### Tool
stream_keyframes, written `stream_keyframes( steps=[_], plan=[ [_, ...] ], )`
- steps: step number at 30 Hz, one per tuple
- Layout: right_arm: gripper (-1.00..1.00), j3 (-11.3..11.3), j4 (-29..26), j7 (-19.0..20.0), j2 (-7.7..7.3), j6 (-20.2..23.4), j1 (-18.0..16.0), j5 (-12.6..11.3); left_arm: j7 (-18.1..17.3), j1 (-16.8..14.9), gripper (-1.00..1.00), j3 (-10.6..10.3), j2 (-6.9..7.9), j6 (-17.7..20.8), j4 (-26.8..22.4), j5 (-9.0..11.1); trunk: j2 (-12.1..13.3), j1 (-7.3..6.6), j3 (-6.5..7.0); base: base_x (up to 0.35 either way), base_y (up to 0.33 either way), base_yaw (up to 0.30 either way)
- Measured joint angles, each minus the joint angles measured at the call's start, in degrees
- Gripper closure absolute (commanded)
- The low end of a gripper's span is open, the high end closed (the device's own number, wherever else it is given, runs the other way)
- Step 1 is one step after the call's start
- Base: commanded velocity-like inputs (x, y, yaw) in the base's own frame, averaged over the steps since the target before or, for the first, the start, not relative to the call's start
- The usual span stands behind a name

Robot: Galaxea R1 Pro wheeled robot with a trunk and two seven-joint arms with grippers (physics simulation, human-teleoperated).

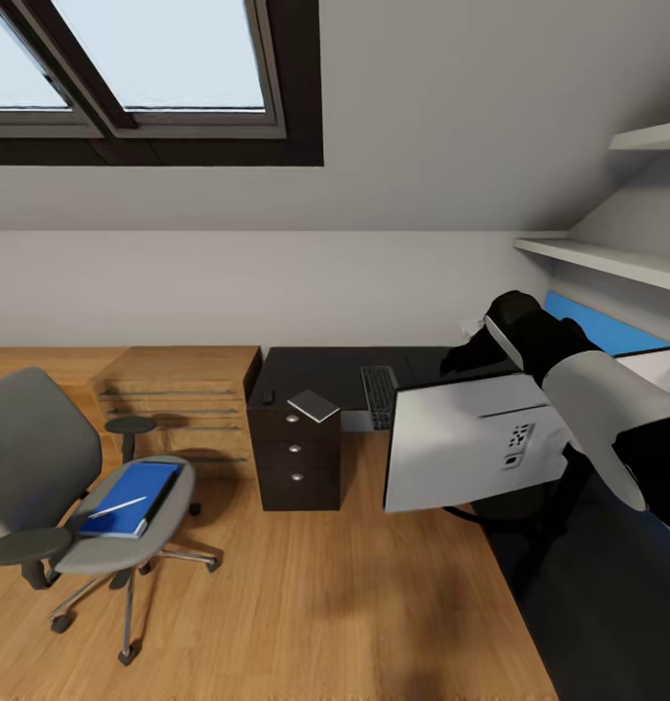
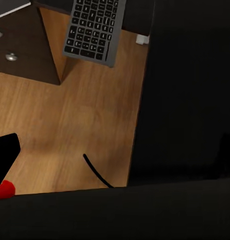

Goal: In the bedroom, organize the workspace by keeping the computer under the desk, ensuring the monitor is on the desk, placing the keyboard on the desk next to the monitor, placing the mouse on the desk next to the keyboard, moving the folder from the swivel chair onto the desk next to the mouse, stacking the notebook on top of the folder with the pen on top of the notebook, and positioning the swivel chair next to the desk.

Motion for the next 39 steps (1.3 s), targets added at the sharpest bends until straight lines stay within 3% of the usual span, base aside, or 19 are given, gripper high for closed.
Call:
stream_keyframes(
  steps=[26, 39],
  plan=[
    [-1.0, 0.13, -0.06, 0.75, -0.02, -0.06, -0.03, -0.17, 0.0, 0.0, -1.0, -0.01, 0.0, -0.07, 0.01, 0.03, -0.01, 0.0, 0.01, -0.135, -0.003, 0.0],
    [-1.0, 1.34, -0.09, 0.79, -0.16, -0.08, 0.0, 0.11, 0.01, 0.0, -1.0, 0.0, 0.04, -0.07, 0.0, 0.09, 0.0, -0.02, 0.0, -0.185, 0.0, 0.0]
  ],
)
